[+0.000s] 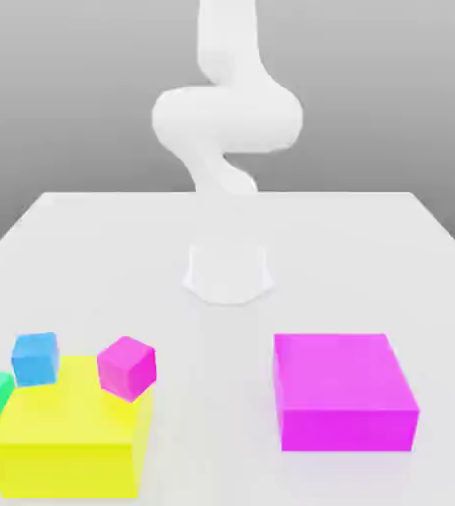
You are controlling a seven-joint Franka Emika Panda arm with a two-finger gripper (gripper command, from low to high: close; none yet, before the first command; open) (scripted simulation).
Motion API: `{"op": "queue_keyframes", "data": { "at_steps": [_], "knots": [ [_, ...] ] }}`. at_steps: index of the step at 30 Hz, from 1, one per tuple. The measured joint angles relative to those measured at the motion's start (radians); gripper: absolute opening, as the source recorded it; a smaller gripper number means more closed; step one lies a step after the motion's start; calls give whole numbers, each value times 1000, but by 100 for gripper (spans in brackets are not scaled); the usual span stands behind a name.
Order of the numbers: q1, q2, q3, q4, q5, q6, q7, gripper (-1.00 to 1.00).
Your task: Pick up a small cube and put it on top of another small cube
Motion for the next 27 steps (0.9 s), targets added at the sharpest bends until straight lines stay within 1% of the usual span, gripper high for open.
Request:
{"op": "queue_keyframes", "data": {
  "at_steps": [8, 13, 16, 21, 25, 27],
  "knots": [
    [-215, 297, -7, -47, -57, 116, 306, 0],
    [-316, 478, -46, -76, -82, 187, 485, 0],
    [-366, 587, -79, -94, -80, 231, 581, 0],
    [-477, 767, -127, -124, -28, 305, 706, 0],
    [-529, 912, -148, -147, 67, 363, 768, 0],
    [-553, 985, -141, -146, 110, 405, 769, 0]
  ]
}}
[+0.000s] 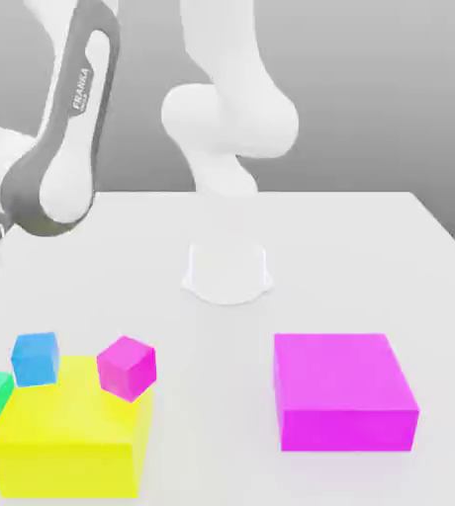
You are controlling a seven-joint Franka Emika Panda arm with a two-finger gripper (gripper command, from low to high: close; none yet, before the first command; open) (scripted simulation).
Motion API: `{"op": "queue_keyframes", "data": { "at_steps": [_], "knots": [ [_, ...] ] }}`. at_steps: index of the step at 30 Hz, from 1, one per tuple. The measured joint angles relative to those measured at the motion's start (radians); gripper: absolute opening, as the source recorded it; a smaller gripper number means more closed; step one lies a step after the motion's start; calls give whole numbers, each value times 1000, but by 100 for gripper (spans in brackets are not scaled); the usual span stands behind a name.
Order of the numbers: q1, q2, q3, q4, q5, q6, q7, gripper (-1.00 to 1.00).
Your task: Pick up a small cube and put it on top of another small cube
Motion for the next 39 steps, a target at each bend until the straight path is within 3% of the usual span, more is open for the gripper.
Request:
{"op": "queue_keyframes", "data": {
  "at_steps": [3, 4, 11, 17, 24, 32, 34, 38, 39],
  "knots": [
    [-28, 109, 28, 18, 38, 82, -18, 0],
    [-36, 141, 38, 25, 46, 108, -24, -100],
    [-38, 148, 40, 26, 47, 115, -24, -100],
    [-21, -6, 4, 6, -6, -20, -17, -100],
    [50, -194, 80, -1, -72, -167, -197, -100],
    [199, -473, 169, -123, -59, -371, -294, -100],
    [225, -529, 202, -160, -57, -378, -270, -100],
    [233, -449, 221, -210, -65, -244, -253, -100],
    [233, -425, 222, -219, -67, -210, -251, 100]
  ]
}}
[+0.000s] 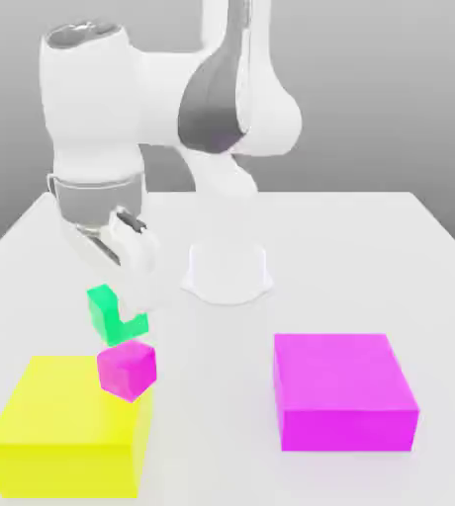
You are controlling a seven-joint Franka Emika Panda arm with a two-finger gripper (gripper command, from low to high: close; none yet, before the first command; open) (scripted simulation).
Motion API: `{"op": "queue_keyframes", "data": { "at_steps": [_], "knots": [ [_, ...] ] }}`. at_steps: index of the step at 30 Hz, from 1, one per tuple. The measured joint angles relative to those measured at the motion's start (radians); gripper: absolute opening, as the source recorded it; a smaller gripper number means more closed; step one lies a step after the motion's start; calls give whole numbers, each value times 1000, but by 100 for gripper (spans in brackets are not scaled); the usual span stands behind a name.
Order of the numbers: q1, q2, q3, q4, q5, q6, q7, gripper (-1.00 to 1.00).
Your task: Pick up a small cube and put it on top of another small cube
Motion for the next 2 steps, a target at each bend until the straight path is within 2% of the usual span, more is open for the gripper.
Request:
{"op": "queue_keyframes", "data": {
  "at_steps": [2],
  "knots": [
    [0, 0, 0, 0, 0, 0, 0, 100]
  ]
}}
